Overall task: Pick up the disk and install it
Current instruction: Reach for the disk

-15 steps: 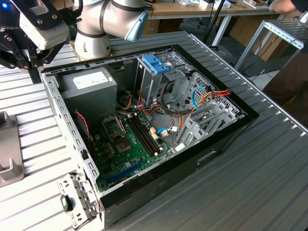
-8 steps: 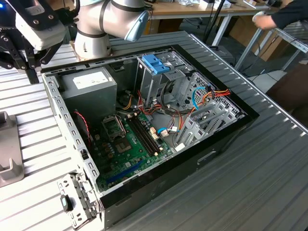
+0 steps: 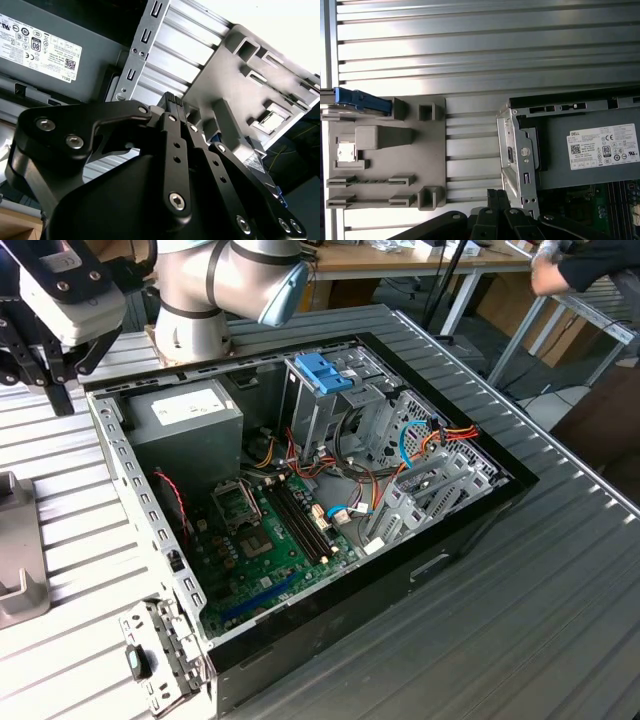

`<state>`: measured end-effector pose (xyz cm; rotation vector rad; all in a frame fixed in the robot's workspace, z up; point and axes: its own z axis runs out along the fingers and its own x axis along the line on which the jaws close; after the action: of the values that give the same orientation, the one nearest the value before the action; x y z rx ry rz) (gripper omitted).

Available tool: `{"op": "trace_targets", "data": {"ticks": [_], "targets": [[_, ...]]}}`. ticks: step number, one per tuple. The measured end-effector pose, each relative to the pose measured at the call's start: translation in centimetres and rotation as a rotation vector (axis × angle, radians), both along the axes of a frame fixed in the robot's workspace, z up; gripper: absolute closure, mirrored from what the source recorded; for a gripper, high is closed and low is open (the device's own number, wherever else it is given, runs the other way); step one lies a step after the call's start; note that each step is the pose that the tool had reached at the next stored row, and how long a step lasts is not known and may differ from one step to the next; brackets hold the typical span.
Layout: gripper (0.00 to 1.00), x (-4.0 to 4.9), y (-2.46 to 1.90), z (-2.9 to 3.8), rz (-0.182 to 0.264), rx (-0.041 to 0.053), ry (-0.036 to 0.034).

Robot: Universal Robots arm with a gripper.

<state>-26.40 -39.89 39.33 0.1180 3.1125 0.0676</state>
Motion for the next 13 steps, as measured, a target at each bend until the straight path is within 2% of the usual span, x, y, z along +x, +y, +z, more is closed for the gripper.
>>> {"op": "trace_targets", "data": {"ticks": [13], "targets": [[0.9, -0.78, 0.0, 0.0, 0.0, 0.0, 0.0]]}}
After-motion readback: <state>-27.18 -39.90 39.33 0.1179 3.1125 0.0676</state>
